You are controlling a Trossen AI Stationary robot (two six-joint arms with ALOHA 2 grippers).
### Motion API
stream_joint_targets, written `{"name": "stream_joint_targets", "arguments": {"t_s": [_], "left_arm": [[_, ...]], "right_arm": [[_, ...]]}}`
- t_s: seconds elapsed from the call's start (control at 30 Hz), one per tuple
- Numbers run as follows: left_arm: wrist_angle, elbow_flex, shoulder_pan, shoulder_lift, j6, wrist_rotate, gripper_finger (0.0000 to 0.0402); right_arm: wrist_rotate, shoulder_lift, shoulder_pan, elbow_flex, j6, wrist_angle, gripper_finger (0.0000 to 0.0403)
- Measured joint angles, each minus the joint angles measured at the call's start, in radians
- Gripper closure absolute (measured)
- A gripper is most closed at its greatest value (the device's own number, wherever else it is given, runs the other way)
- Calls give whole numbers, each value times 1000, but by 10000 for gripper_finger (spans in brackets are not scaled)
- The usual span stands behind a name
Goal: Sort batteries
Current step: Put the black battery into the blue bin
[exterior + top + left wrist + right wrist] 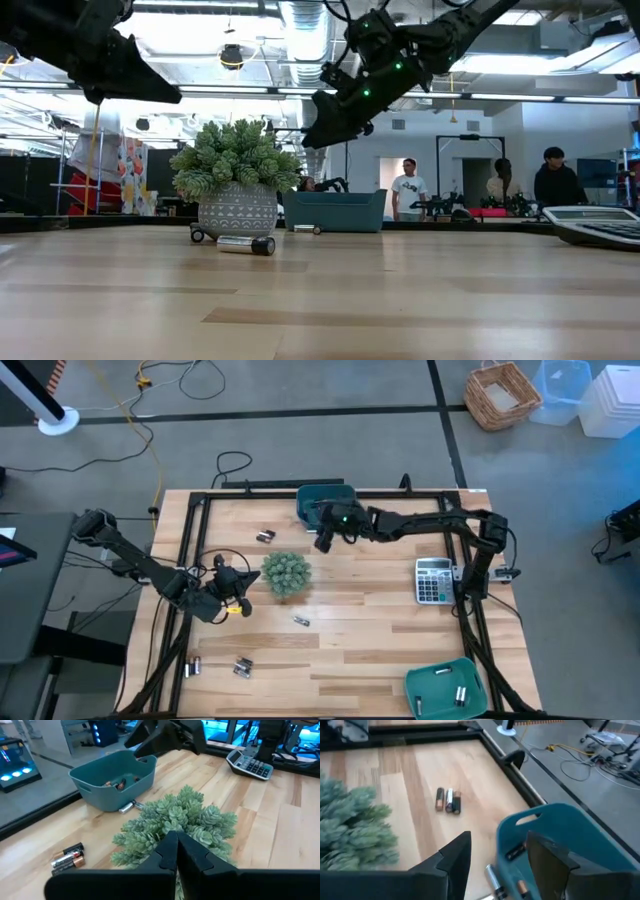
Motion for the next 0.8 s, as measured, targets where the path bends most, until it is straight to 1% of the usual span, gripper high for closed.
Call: {"name": "stream_joint_targets", "arguments": {"t_s": [0.17,0.4,0.47,0.53,0.7,0.8], "left_arm": [[0,0,-2,0,-1,30,401],[-30,0,-13,0,-24,47,401],[-46,0,-19,0,-43,48,401],[-56,0,-23,0,-58,48,401],[-74,0,-26,0,-75,48,401],[-79,0,-26,0,-76,48,401]], "right_arm": [[73,0,68,-1,-3,-4,206],[105,-2,119,-1,11,-7,206],[109,-21,131,-26,11,19,207],[109,-66,142,-88,12,110,207],[110,-235,166,-330,23,359,207],[110,-317,188,-444,76,427,207]]}}
